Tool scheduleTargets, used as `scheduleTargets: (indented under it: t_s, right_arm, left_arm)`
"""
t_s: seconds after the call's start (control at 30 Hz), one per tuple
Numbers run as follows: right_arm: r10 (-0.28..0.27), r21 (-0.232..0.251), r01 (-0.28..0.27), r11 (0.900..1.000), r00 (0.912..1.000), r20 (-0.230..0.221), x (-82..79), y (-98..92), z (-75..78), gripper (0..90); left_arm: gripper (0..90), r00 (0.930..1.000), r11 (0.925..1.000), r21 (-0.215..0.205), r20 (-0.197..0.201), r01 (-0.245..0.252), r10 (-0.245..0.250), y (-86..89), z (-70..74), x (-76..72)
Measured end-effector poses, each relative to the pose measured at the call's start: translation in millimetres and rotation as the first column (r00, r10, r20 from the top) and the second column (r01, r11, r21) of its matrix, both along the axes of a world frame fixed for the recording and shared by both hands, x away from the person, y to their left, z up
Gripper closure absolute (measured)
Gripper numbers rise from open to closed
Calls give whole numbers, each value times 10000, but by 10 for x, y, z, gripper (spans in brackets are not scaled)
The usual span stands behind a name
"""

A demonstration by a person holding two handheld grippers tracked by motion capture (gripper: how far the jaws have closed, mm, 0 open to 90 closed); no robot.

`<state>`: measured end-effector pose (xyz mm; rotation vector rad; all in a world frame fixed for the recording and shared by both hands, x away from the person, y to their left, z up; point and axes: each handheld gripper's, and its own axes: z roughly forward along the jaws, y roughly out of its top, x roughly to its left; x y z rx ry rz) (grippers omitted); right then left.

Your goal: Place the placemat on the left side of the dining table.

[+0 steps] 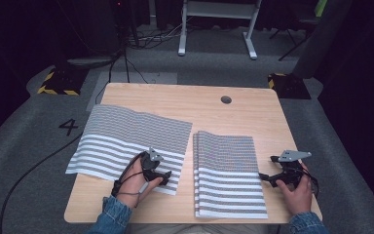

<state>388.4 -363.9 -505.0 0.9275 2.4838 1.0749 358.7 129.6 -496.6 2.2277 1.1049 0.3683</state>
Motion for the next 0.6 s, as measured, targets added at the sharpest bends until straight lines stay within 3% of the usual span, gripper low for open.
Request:
scheduleTargets:
  t_s: [0.1, 0.23, 0.43, 0.5, 0.6]
  right_arm:
    - [0, -3, 0, 10000, 10000, 2, 0, 0, 0, 54]
    - [-2, 0, 2, 10000, 10000, 1, 0, 0, 0, 54]
    - [1, 2, -1, 10000, 10000, -6, 0, 0, 0, 54]
    - [-6, 0, 6, 10000, 10000, 1, 0, 0, 0, 54]
    - [-6, 3, 6, 10000, 10000, -1, 1, 0, 0, 54]
  left_arm:
    - [150, 9999, 9995, -290, -40, 123, -124, 20, -15, -3]
    - [167, 9999, 9999, -25, 10, 168, -168, 29, 3, 17]
    - [182, 9999, 9998, -176, 111, -16, 18, 11, -10, 57]
    - [228, 9997, 9996, -269, 239, 12, -5, 32, -9, 77]
    - [400, 9993, 9994, -341, 369, 20, -7, 120, 9, 116]
